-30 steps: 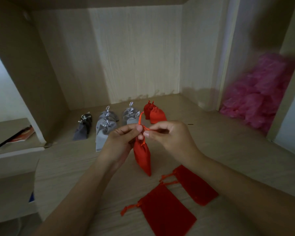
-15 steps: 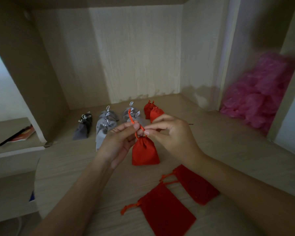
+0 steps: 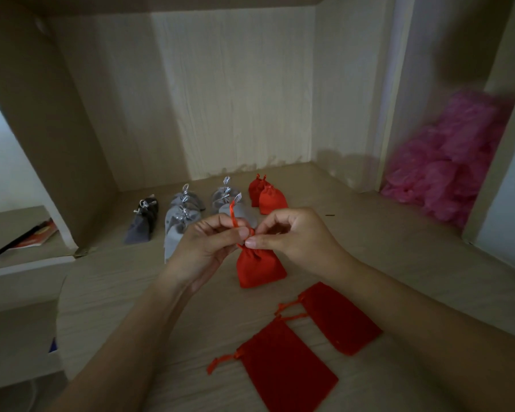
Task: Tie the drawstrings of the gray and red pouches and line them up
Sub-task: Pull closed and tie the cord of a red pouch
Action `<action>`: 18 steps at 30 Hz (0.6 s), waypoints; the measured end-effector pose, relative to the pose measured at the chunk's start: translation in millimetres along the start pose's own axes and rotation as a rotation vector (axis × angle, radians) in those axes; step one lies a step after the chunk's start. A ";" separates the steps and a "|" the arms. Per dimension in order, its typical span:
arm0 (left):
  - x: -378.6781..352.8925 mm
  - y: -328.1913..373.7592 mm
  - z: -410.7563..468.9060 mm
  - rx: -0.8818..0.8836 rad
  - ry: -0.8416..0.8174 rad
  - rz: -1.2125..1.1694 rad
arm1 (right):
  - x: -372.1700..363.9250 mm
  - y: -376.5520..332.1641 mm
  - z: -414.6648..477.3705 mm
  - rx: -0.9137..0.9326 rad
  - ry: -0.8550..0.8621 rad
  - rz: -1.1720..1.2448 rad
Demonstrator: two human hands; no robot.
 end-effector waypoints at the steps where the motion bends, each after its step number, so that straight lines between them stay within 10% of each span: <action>1: -0.9 0.9 -0.4 -0.007 -0.009 0.007 | 0.1 1.4 0.0 -0.006 0.002 0.006; 18: -9.8 24.3 -14.1 -0.191 0.122 0.528 | -11.1 3.2 -4.6 -0.026 -0.093 0.039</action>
Point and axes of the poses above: each hand's wrist, its own z-axis towards the middle knuckle, its own x-axis out of the back of the hand, y = z × x, the point moved 10 cm from there along z, towards the middle knuckle, and after that the axes turned 6 degrees about x, right-handed, at the moved point
